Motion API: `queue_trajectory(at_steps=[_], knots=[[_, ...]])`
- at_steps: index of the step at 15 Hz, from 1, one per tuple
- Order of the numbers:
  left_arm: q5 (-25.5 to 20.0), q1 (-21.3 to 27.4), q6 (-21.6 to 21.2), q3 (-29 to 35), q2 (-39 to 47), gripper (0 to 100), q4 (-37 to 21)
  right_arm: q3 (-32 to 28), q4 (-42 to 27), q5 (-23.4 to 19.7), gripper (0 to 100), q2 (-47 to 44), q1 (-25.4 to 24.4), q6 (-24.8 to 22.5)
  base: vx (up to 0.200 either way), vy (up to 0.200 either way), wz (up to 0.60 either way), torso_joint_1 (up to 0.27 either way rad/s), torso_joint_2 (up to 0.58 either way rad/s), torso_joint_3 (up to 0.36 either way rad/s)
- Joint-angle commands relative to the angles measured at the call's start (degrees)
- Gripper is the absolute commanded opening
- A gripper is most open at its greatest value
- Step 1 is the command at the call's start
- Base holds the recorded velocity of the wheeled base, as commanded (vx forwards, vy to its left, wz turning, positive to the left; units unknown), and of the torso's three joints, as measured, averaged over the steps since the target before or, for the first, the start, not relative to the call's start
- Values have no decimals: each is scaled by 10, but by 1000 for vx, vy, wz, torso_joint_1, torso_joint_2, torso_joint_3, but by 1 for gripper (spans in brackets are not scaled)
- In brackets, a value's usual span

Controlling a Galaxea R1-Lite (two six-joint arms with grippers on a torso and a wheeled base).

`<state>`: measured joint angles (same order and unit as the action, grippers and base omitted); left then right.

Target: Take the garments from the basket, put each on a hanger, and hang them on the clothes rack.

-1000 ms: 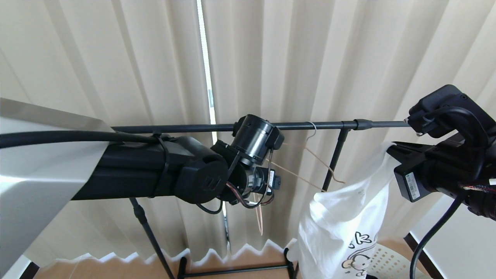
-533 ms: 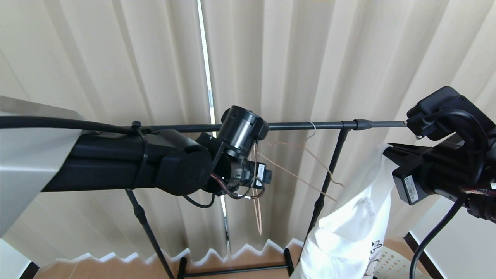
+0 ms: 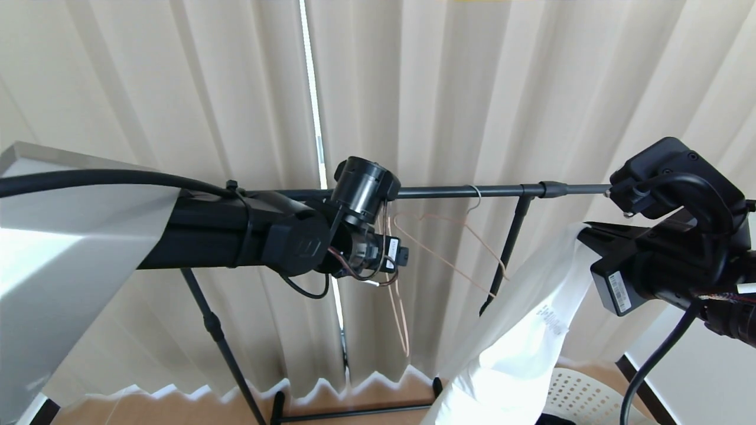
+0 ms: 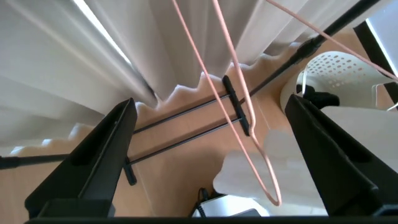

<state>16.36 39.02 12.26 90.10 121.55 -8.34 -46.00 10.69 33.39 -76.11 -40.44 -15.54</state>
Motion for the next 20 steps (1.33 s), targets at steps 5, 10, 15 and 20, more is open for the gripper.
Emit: queue_trajectory(at_steps=[5,10,15,20], knots=[[-7,9,-19,26,49,100,1,0,1,0,0,-12,-6,0,0,0,0,0,0,0],[-7,5,-41,48,66,100,-4,-1,1,0,0,-12,-6,0,0,0,0,0,0,0],[-6,-6,-70,74,98,100,-4,-1,1,0,0,-14,-6,0,0,0,0,0,0,0],[2,-9,-78,57,101,100,-5,0,1,0,0,-15,-6,0,0,0,0,0,0,0]])
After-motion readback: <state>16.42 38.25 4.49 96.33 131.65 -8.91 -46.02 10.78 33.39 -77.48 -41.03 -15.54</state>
